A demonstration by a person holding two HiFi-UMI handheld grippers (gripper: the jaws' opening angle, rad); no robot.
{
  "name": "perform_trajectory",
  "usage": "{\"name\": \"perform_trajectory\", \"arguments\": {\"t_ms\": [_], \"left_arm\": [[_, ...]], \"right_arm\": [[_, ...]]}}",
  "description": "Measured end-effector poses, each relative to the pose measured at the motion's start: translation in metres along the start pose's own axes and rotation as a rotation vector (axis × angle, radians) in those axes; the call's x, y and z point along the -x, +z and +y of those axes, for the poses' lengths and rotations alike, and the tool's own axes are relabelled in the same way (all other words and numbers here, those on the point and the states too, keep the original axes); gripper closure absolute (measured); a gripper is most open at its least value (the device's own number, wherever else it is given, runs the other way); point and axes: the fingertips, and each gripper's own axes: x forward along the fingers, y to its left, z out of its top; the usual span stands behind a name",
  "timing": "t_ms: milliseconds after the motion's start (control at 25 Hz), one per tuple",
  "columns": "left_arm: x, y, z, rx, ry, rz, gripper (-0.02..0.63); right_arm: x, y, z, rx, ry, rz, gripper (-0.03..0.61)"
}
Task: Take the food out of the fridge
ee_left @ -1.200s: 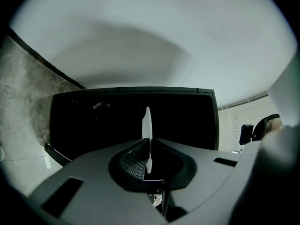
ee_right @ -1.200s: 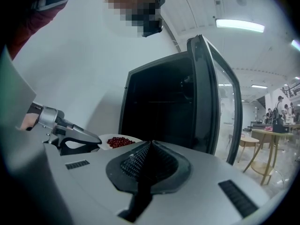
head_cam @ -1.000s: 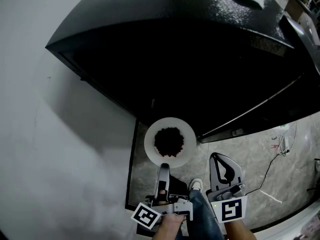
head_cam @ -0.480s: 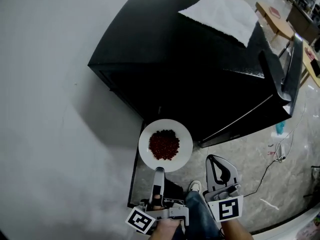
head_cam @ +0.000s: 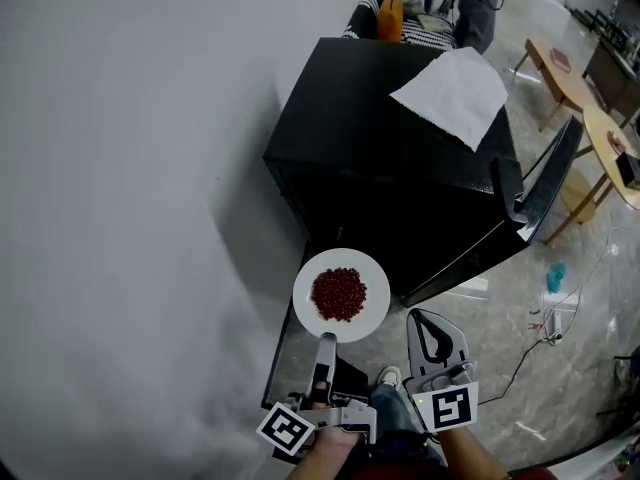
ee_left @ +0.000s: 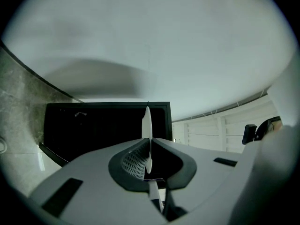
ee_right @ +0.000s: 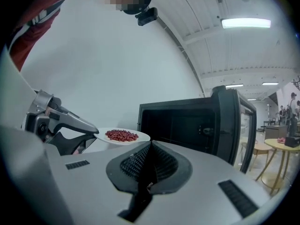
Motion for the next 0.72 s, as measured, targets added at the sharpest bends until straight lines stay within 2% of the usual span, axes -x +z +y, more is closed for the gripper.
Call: {"name": "perform_trajectory", "arguments": {"t_ms": [280, 560, 720], "left_arm": [[0.052, 0.016, -0.066, -0.031, -0.018, 0.023, 0.591], [0.051, 0.016, -0.076, -0.028, -0.058, 0.02, 0.591], [0.056, 0.019, -0.078, -0.027, -0.07, 0.001, 0.591]], "right_arm": [[0.041, 0.06, 0.042, 0.058, 0.056, 0.02, 0.555], [0.043, 0.077, 0.031, 0.047, 0.054, -0.03, 0.555], [0.048, 0.079, 0.031, 0.076, 0.079, -0.042, 0.555]]}}
